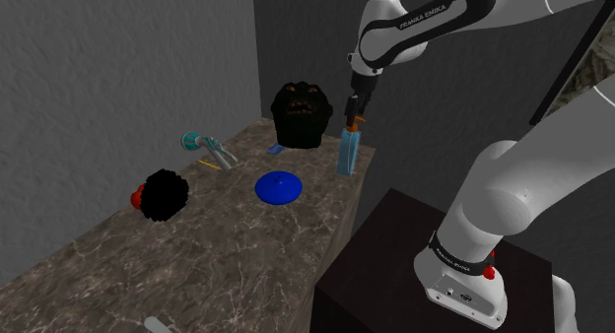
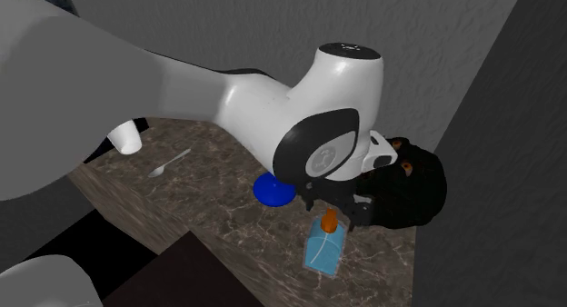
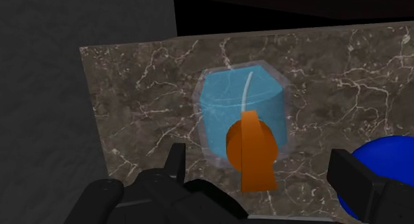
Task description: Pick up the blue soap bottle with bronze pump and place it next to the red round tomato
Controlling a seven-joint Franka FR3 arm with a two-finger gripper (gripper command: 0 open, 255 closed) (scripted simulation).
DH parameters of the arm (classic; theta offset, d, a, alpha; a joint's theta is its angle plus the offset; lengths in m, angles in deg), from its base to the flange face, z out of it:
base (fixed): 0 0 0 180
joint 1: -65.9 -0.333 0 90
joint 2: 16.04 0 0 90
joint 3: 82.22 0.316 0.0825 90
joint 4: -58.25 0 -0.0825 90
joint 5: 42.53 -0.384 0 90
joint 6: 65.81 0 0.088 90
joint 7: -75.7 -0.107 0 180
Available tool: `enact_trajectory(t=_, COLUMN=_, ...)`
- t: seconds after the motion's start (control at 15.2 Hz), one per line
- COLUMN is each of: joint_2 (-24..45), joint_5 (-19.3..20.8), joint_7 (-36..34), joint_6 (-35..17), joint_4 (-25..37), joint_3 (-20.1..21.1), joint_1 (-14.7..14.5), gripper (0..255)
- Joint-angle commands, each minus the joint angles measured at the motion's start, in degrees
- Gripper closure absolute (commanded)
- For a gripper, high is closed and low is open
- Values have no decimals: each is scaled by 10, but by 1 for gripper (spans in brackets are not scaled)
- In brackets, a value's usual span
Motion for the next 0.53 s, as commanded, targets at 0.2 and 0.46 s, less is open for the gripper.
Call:
enact_trajectory(t=0.2, joint_2=23, joint_5=-1, joint_7=1, joint_6=-42, joint_4=-19, joint_3=-5, joint_1=-2, gripper=0)
enact_trajectory(t=0.46, joint_2=23, joint_5=-1, joint_7=1, joint_6=-42, joint_4=-19, joint_3=-5, joint_1=-2, gripper=0)
